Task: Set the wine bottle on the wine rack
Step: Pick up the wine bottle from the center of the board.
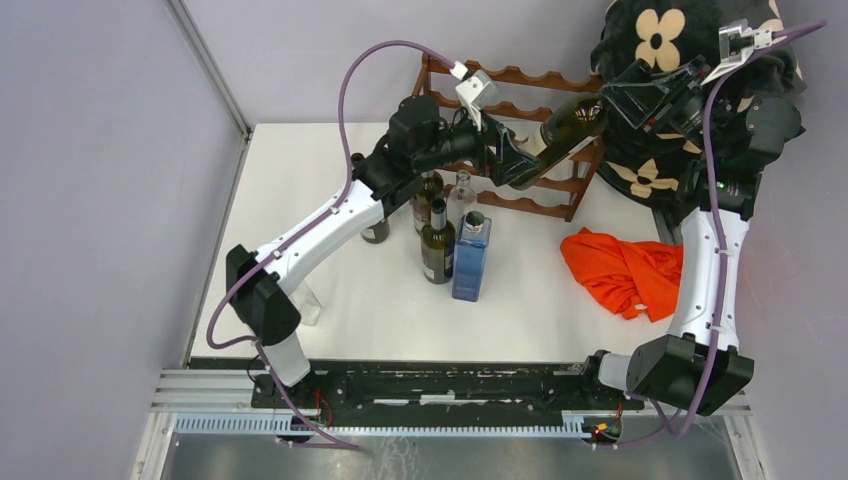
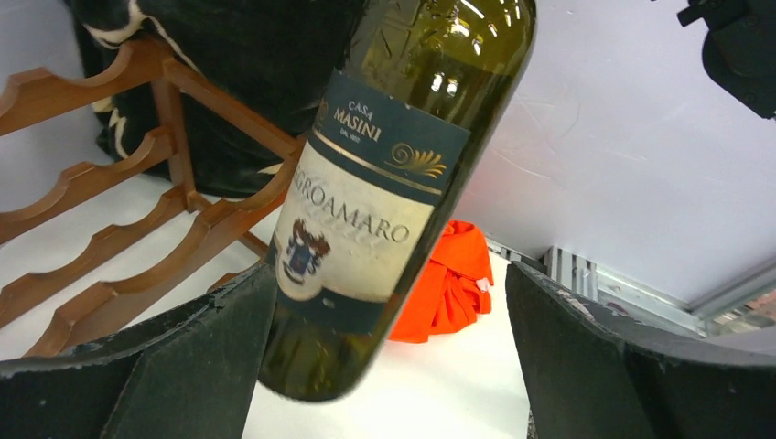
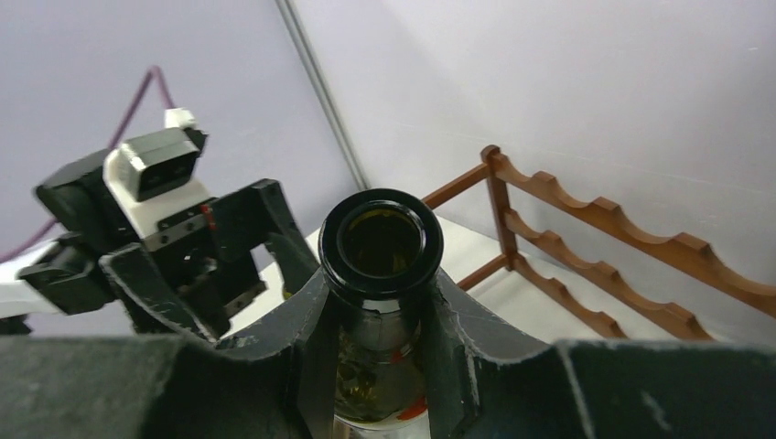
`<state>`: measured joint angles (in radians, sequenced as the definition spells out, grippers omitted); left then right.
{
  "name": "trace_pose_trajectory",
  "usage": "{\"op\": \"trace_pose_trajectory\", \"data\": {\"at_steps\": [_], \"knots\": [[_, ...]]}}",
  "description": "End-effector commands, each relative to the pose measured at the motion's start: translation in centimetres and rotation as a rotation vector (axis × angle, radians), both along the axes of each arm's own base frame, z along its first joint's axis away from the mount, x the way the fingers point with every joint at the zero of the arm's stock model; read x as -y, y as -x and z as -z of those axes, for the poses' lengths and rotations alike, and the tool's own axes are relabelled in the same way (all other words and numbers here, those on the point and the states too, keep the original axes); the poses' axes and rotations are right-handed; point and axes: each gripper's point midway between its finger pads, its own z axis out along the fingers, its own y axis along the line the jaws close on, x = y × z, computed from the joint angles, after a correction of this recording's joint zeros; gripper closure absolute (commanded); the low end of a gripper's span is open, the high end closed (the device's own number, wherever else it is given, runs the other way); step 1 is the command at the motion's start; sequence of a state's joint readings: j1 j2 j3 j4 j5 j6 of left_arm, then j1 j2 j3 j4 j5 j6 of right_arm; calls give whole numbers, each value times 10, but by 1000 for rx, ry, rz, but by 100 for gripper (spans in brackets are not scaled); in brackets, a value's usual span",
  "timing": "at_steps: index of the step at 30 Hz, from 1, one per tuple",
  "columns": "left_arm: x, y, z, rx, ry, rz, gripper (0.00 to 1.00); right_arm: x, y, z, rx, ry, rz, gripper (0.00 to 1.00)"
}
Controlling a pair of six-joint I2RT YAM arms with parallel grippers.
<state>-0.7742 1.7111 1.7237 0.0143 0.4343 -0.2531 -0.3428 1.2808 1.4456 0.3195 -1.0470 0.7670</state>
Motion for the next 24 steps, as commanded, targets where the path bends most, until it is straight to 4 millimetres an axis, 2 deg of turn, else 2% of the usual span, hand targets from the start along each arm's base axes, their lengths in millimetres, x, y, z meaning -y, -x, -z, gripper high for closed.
{"op": "trace_pose_trajectory", "data": {"at_steps": [1, 6, 12, 20, 24], "knots": [[4, 11, -39, 101, 85, 156, 0, -13, 34, -58, 159, -7, -43, 100], [17, 25, -30, 161, 107, 312, 0, -14, 34, -61, 159, -9, -52, 100], [26, 16, -11, 275, 85, 329, 0, -14, 33, -63, 156, -6, -58, 100], [40, -3, -6, 319, 130, 297, 0, -15, 33, -62, 151, -3, -66, 100], [48, 8, -5, 291, 177, 377, 0, -15, 33, -62, 151, -4, -66, 100]]}}
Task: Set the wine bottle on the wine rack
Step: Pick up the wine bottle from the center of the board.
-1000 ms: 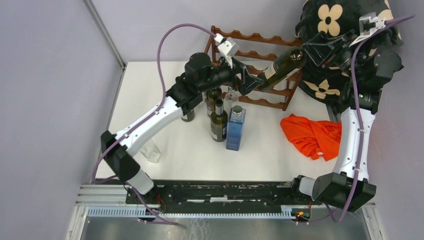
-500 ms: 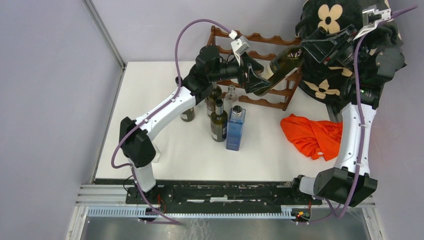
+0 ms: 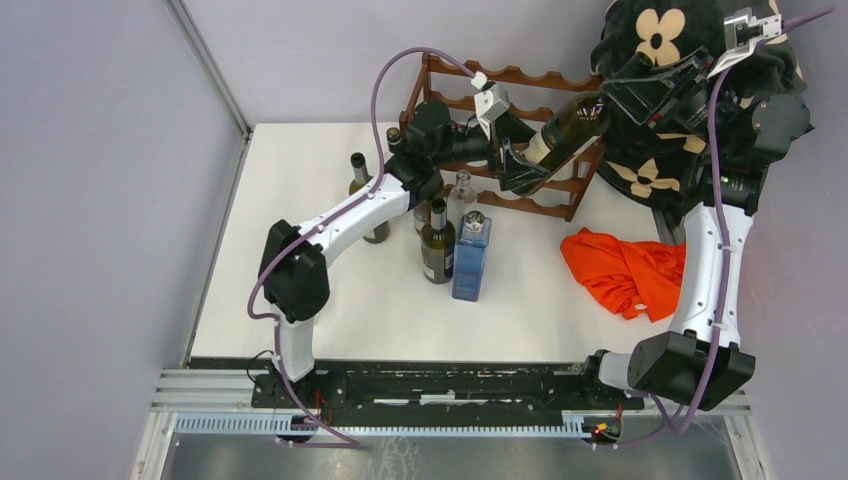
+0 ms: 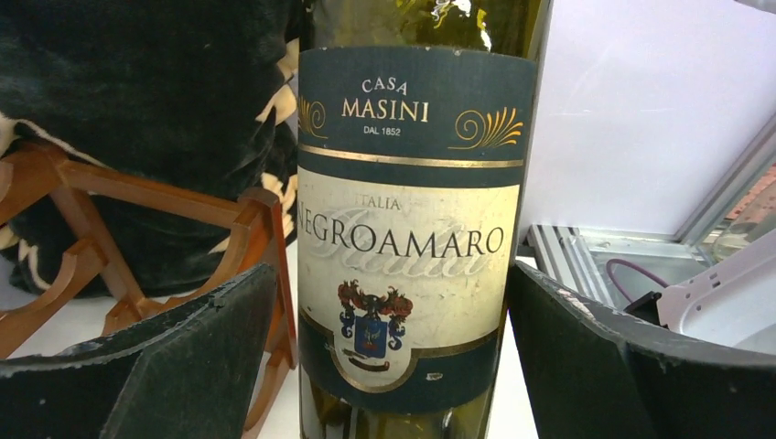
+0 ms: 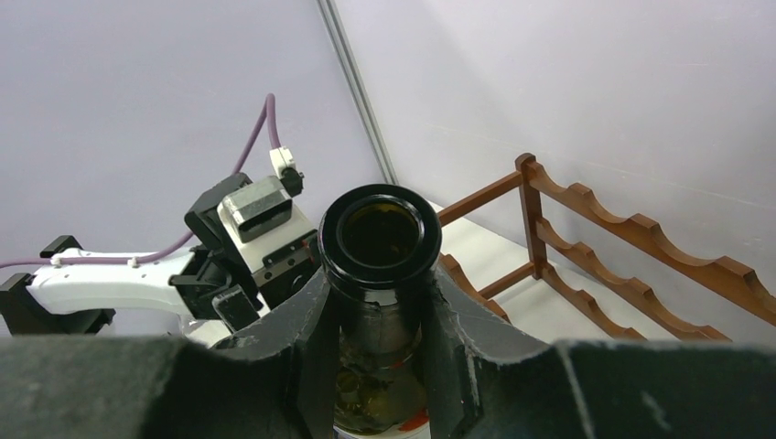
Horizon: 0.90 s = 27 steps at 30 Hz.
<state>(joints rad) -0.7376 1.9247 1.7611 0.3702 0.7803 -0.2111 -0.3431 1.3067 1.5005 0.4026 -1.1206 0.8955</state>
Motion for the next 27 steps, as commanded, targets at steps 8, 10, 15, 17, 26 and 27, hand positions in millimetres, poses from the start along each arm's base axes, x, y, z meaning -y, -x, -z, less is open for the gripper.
{"op": "trace_pose_trajectory", "data": {"at_steps": [8, 10, 15, 17, 26, 27], "knots": [[24, 33, -27, 38, 150, 190, 2, -4, 20, -44, 152, 5, 28, 100], [28, 34, -27, 33, 153, 204, 5, -4, 20, -43, 152, 6, 29, 100], [29, 34, -36, 52, 167, 196, 29, -4, 20, -41, 150, 11, 26, 100], [27, 30, -43, 76, 169, 167, 63, -4, 20, -40, 152, 16, 26, 100], [-8, 5, -87, 252, 135, -82, 98, -8, 22, -23, 171, 102, -17, 79], [-12, 4, -93, 275, 134, -103, 98, -9, 24, -22, 187, 124, -20, 72]]}}
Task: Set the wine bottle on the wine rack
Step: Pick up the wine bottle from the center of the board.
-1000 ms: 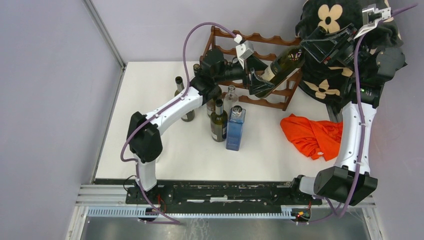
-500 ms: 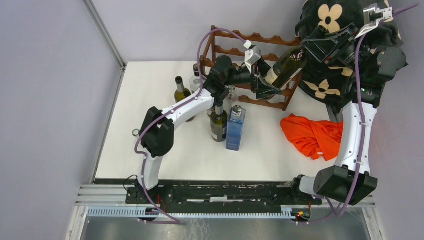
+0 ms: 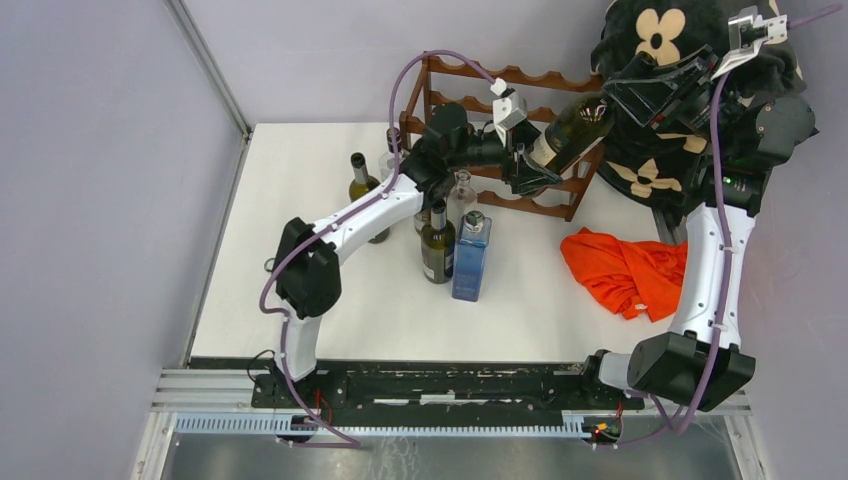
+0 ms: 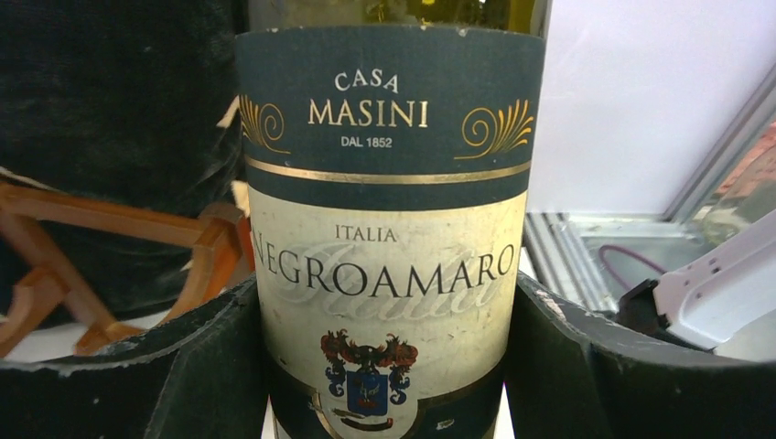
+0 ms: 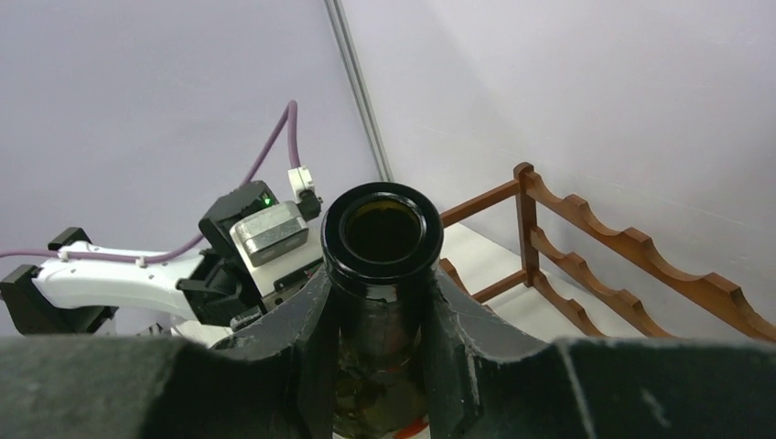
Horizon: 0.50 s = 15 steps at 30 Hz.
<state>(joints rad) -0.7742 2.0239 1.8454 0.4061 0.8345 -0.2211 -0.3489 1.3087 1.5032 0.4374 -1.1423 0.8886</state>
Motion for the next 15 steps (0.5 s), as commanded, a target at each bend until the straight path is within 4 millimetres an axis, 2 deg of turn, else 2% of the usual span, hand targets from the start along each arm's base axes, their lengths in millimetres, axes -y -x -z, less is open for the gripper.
{"op": "trace_pose_trajectory", "data": {"at_steps": [1, 6, 12, 15], "knots": [[-44, -6, -109, 277, 141, -211, 98, -9, 23, -20, 168, 112, -10, 63], [-56, -8, -123, 383, 133, -277, 98, -13, 30, -14, 200, 175, -30, 32], [-64, -15, -132, 465, 111, -330, 98, -16, 38, -1, 200, 236, -57, 12], [-75, -22, -136, 503, 91, -370, 98, -10, 42, -3, 231, 296, -53, 2]]}}
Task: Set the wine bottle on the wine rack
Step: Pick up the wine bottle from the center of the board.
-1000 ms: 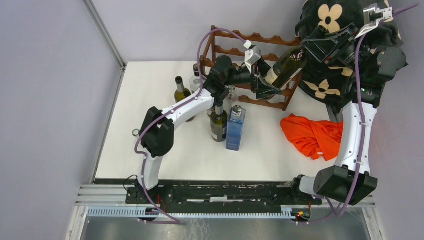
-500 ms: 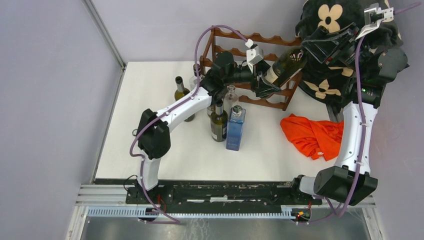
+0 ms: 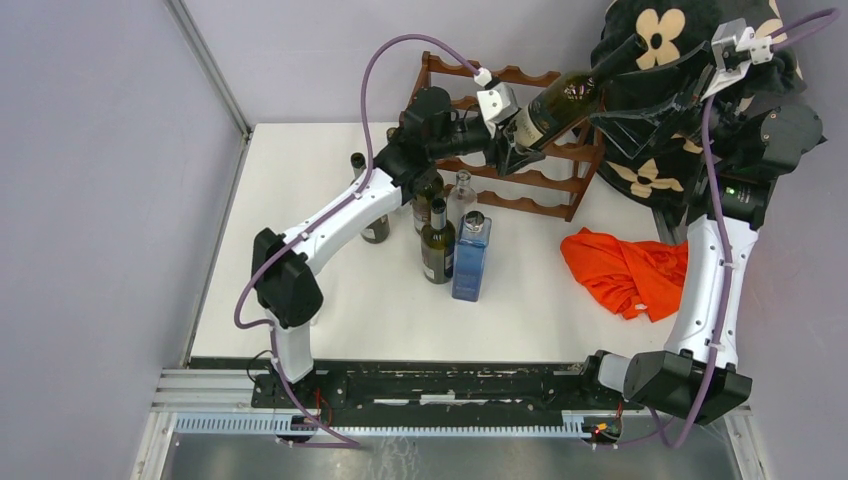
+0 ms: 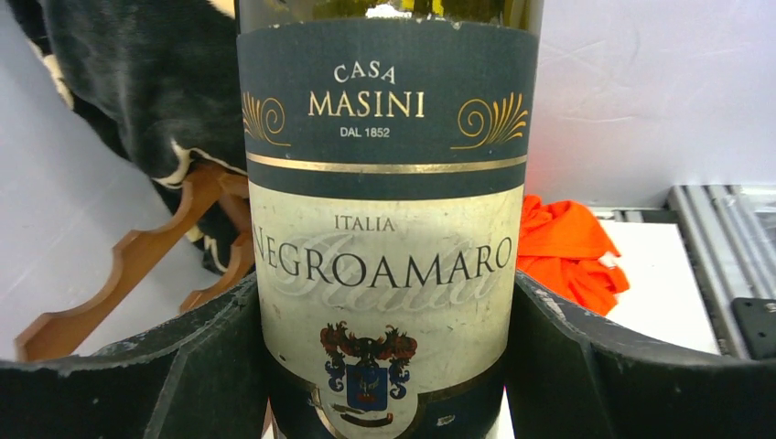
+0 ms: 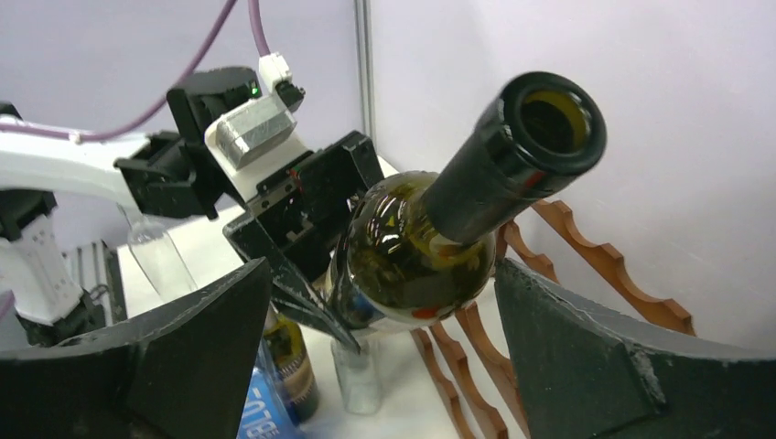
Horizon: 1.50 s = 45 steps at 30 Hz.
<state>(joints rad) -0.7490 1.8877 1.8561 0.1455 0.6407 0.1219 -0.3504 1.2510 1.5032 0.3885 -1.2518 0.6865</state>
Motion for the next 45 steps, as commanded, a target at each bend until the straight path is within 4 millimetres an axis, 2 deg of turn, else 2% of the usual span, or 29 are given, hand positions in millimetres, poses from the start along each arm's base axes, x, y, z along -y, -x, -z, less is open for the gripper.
{"op": "trace_pose_trajectory", "data": {"at_steps": [1, 7, 14, 17, 19, 20, 24, 29, 31, 34, 41, 45], "knots": [[-44, 7, -108, 301, 137, -100, 98, 5, 18, -6, 100, 134, -12, 2], [-86, -4, -125, 352, 100, -184, 98, 29, 22, 9, 116, 213, 15, 2], [-115, 8, -148, 369, 105, -231, 98, 42, 12, 25, 97, 180, 74, 2], [-125, 22, -159, 364, 122, -232, 98, 60, -9, 31, 46, 157, 186, 2], [-132, 32, -161, 345, 125, -227, 98, 81, -31, 40, 20, 241, 342, 2], [-134, 37, -160, 331, 119, -221, 98, 85, -38, 41, 10, 277, 381, 2], [-144, 64, -148, 251, 81, -173, 98, 85, -43, 54, 2, 318, 385, 2], [-158, 85, -116, 169, -39, -153, 98, 80, -41, 54, 40, 420, 342, 2], [-166, 95, -103, 136, -103, -147, 98, 73, -40, 58, 20, 485, 312, 2], [-181, 116, -96, 120, -134, -137, 98, 57, -35, 75, -9, 577, 266, 2], [-206, 169, -52, 9, -157, -78, 98, 34, -6, 103, 1, 494, 226, 2], [-215, 191, -19, -60, -209, -40, 98, 28, 0, 126, -81, 451, 180, 2]]}}
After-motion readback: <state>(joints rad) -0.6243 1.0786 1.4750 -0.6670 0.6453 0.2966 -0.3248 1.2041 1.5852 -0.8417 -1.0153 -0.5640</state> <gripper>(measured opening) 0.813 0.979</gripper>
